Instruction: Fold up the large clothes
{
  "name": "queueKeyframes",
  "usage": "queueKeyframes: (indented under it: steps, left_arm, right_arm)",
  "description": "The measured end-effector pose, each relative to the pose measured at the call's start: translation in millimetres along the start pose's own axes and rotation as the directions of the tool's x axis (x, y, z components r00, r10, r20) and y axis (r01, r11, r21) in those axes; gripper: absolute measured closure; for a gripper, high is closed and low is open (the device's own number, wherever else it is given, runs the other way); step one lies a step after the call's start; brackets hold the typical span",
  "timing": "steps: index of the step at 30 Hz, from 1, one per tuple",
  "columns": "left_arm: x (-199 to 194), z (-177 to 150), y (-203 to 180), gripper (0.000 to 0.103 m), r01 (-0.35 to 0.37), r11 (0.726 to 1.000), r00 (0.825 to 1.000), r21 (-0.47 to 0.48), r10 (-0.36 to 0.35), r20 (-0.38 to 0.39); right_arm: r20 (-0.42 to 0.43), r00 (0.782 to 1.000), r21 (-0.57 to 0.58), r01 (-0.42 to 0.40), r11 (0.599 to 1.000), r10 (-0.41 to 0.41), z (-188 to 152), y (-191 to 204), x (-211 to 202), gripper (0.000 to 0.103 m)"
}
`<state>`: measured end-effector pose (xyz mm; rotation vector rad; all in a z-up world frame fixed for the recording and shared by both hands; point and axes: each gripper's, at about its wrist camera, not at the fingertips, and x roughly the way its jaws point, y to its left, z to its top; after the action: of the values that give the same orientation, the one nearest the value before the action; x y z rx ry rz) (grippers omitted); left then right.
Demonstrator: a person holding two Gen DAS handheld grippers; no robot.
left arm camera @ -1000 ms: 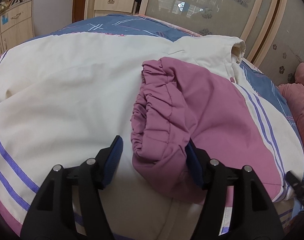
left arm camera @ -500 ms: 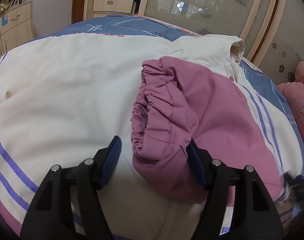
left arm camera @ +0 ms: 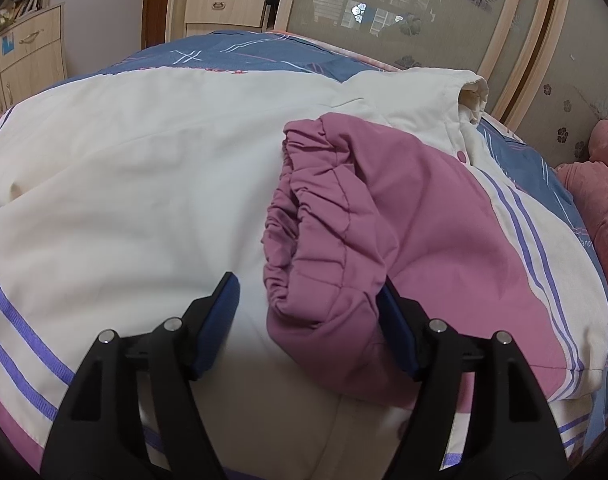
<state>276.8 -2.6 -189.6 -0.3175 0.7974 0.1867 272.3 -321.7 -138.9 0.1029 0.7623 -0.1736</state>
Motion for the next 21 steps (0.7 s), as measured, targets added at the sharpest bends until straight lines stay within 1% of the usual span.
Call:
queueKeyframes:
  steps: [1, 3, 8, 11, 12, 15, 16, 17, 18, 19, 20, 21]
  left_arm:
    - [0, 0, 0, 0.032, 0.000, 1.000, 1.000, 0.000, 0.000, 0.000]
    - [0, 0, 0, 0.030, 0.005, 1.000, 1.000, -0.001, -0.005, 0.000]
    - [0, 0, -1, 0.029, 0.008, 1.000, 1.000, 0.003, -0.008, 0.001]
    - [0, 0, -2, 0.027, 0.009, 1.000, 1.000, 0.006, -0.009, 0.001]
    - [0, 0, -2, 0.027, 0.011, 1.000, 1.000, 0.007, -0.011, 0.000]
    - [-2, 1, -1, 0.026, 0.015, 1.000, 1.000, -0.004, -0.015, 0.003]
    - [-8, 3, 2, 0.026, 0.007, 1.000, 1.000, -0.025, -0.006, 0.021]
    - [-22, 5, 8, 0.026, -0.004, 0.997, 0.997, -0.072, 0.010, 0.081]
    - [-41, 8, 12, 0.026, 0.006, 0.994, 0.986, -0.108, 0.012, 0.166]
    - [-54, 10, 11, 0.026, -0.005, 0.994, 0.975, -0.113, 0.029, 0.220]
    - [-68, 13, 6, 0.022, -0.030, 0.995, 0.961, -0.098, 0.056, 0.272]
    - [-76, 17, -2, 0.017, -0.049, 0.997, 0.952, -0.061, 0.065, 0.300]
  right_arm:
    - [-0.072, 0.997, -0.047, 0.013, 0.999, -0.016, -5, 9, 13, 0.001]
    - [-0.158, 0.986, -0.096, 0.041, 0.994, -0.056, -19, 22, 35, 0.001]
    - [-0.149, 0.986, -0.058, 0.066, 0.996, -0.074, -18, 16, 31, 0.001]
    - [-0.200, 0.980, 0.032, 0.019, 0.999, -0.012, -17, 0, 43, 0.001]
    - [-0.205, 0.979, 0.055, 0.017, 0.998, -0.006, -17, -5, 43, 0.001]
    - [-0.180, 0.983, 0.046, 0.054, 0.998, -0.045, -13, -5, 42, 0.001]
    - [-0.168, 0.984, 0.028, 0.070, 0.997, -0.064, -13, -2, 39, 0.001]
    - [-0.159, 0.984, 0.010, 0.081, 0.997, -0.078, -13, 2, 38, 0.001]
    - [-0.153, 0.984, -0.003, 0.092, 0.996, -0.091, -14, 3, 37, 0.001]
    - [-0.149, 0.984, -0.011, 0.098, 0.995, -0.099, -15, 3, 37, 0.001]
    - [-0.146, 0.984, -0.023, 0.104, 0.994, -0.107, -15, 6, 38, 0.001]
    - [-0.145, 0.983, -0.028, 0.106, 0.994, -0.109, -14, 6, 41, 0.001]
